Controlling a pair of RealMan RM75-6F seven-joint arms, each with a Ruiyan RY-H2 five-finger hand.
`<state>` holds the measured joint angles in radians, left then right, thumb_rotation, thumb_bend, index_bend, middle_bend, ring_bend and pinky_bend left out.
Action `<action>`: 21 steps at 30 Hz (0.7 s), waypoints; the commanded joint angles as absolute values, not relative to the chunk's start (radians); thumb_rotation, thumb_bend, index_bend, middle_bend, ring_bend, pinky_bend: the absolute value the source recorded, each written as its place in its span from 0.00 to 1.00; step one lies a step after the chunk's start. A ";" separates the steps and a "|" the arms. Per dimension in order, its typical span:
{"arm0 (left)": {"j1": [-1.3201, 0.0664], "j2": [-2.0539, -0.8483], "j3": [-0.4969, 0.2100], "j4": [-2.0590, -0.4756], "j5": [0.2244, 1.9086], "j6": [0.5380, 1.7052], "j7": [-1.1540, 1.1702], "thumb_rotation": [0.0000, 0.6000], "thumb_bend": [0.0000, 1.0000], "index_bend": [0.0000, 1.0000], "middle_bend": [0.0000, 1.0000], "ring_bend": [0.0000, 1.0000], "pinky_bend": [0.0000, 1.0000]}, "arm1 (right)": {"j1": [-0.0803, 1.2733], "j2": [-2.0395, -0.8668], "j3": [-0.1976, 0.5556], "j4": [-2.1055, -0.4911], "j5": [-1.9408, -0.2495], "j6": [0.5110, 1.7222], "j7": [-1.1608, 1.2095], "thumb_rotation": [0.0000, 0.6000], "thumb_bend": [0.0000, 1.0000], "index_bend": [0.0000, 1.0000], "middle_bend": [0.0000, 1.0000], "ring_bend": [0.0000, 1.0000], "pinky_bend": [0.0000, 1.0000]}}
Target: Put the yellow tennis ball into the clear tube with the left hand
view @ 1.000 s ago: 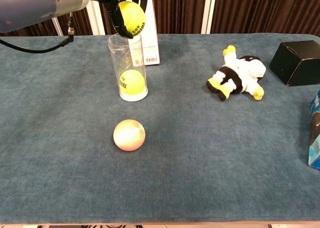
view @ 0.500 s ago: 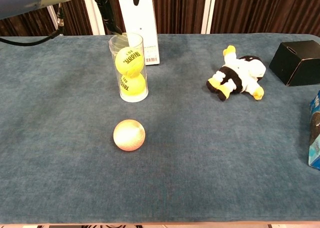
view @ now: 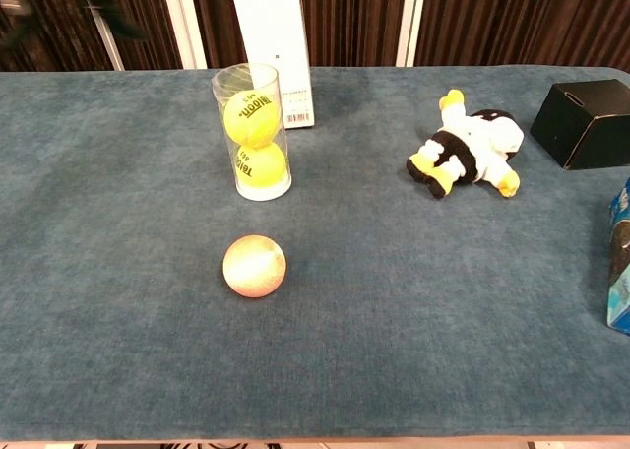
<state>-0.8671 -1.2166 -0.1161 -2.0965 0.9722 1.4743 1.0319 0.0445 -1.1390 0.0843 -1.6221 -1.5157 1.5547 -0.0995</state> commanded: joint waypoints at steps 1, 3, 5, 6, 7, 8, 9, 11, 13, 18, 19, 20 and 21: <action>-0.737 -1.117 -0.004 -2.160 1.063 1.557 0.980 1.00 0.07 0.19 0.08 0.09 0.22 | 0.046 -1.142 0.082 -1.623 -1.519 1.552 -0.109 1.00 0.35 0.13 0.03 0.11 0.05; -0.689 -1.080 0.034 -2.144 1.098 1.556 0.899 1.00 0.07 0.18 0.08 0.09 0.22 | 0.048 -1.147 0.082 -1.623 -1.516 1.547 -0.121 1.00 0.35 0.13 0.03 0.11 0.05; -0.649 -1.052 0.069 -2.107 1.143 1.545 0.817 1.00 0.07 0.18 0.08 0.09 0.21 | 0.050 -1.150 0.081 -1.623 -1.515 1.544 -0.129 1.00 0.35 0.13 0.03 0.11 0.05; -0.633 -1.044 0.080 -2.092 1.157 1.542 0.786 1.00 0.07 0.17 0.07 0.09 0.20 | 0.050 -1.151 0.080 -1.623 -1.515 1.542 -0.131 1.00 0.35 0.13 0.03 0.11 0.05; -0.613 -1.036 0.095 -2.069 1.179 1.538 0.743 1.00 0.07 0.17 0.07 0.08 0.20 | 0.051 -1.152 0.080 -1.624 -1.515 1.542 -0.135 1.00 0.35 0.13 0.03 0.11 0.05; -0.599 -1.032 0.104 -2.053 1.194 1.536 0.714 1.00 0.07 0.17 0.07 0.08 0.19 | 0.051 -1.153 0.080 -1.624 -1.515 1.542 -0.136 1.00 0.35 0.13 0.03 0.11 0.05; -0.580 -1.030 0.113 -2.030 1.217 1.536 0.671 1.00 0.07 0.17 0.07 0.07 0.19 | 0.051 -1.154 0.080 -1.624 -1.516 1.542 -0.137 1.00 0.35 0.13 0.03 0.11 0.05; -0.546 -1.030 0.130 -1.987 1.255 1.541 0.608 1.00 0.07 0.17 0.07 0.06 0.18 | 0.050 -1.154 0.079 -1.624 -1.517 1.544 -0.137 1.00 0.35 0.13 0.03 0.11 0.05; -0.520 -1.034 0.143 -1.951 1.285 1.548 0.564 1.00 0.07 0.17 0.06 0.05 0.16 | 0.050 -1.154 0.080 -1.624 -1.517 1.545 -0.136 1.00 0.35 0.13 0.04 0.11 0.05; -0.457 -1.070 0.161 -1.829 1.361 1.561 0.458 1.00 0.06 0.16 0.04 0.03 0.13 | 0.049 -1.152 0.081 -1.622 -1.521 1.551 -0.126 1.00 0.35 0.13 0.04 0.11 0.05; -0.451 -1.078 0.162 -1.811 1.370 1.558 0.444 1.00 0.06 0.16 0.04 0.03 0.13 | 0.049 -1.152 0.081 -1.621 -1.523 1.552 -0.124 1.00 0.35 0.13 0.04 0.11 0.05; -0.444 -1.089 0.164 -1.782 1.386 1.553 0.423 1.00 0.06 0.16 0.04 0.03 0.13 | 0.049 -1.153 0.081 -1.621 -1.524 1.554 -0.122 1.00 0.35 0.13 0.04 0.11 0.05; -0.440 -1.096 0.164 -1.761 1.396 1.550 0.412 1.00 0.06 0.16 0.04 0.03 0.12 | 0.048 -1.153 0.082 -1.621 -1.526 1.556 -0.122 1.00 0.35 0.13 0.04 0.11 0.05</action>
<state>-0.4641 -1.0730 0.1544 -1.8094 1.3611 1.5537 0.4509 0.0486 -1.1526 0.0812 -1.6211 -1.5248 1.5546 -0.1224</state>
